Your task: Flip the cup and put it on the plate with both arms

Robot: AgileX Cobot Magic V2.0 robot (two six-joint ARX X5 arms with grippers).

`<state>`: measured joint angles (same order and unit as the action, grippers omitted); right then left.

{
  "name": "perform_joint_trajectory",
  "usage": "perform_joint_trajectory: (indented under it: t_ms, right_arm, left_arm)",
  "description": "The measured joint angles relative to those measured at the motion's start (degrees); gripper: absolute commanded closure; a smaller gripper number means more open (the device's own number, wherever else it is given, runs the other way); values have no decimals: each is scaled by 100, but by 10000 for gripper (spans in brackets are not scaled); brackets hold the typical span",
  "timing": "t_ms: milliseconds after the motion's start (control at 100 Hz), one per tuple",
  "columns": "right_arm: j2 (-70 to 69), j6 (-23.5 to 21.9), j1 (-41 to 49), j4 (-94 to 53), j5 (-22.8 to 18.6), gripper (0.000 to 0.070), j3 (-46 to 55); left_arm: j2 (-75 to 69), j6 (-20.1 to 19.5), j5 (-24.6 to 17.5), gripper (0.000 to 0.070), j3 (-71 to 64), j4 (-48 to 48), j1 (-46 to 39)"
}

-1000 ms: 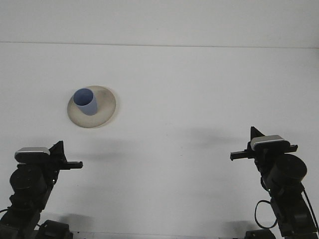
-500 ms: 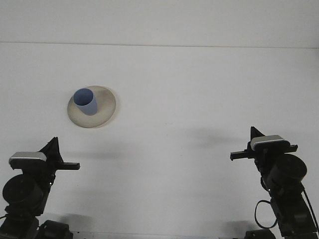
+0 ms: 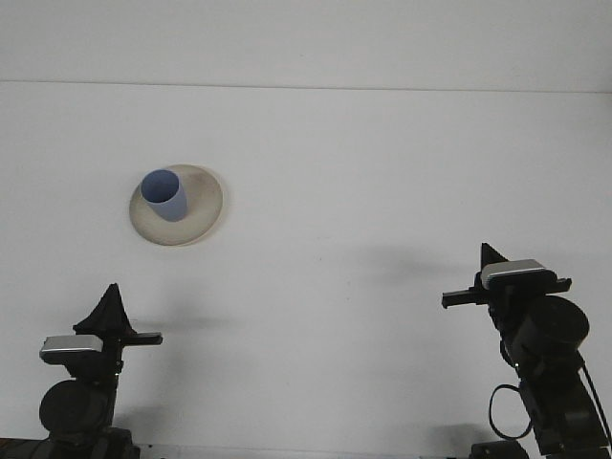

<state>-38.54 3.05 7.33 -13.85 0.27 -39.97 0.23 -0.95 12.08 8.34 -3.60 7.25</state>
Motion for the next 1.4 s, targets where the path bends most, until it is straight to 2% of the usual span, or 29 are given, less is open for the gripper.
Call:
perform_joint_trajectory:
  t_ms: [180,580,710,880,1400]
  right_arm:
    - [7,0,0,24,0,700,2]
    - [7,0,0,44,0,700,2]
    - [7,0,0,44,-2,700,2]
    - [7,0,0,44,0,700,2]
    - [7,0,0,44,0,700,2]
  left_arm:
    - [11,42,0,690,-306,-118,-85]
    - [2,166,-50,689,-645,-1056,-332]
    - [2,273,-203,689,-645,-1036,-374]
    - [2,302,-640,689,-645,-955,-372]
    - [2,302,-669,689,-645,-879,-372]
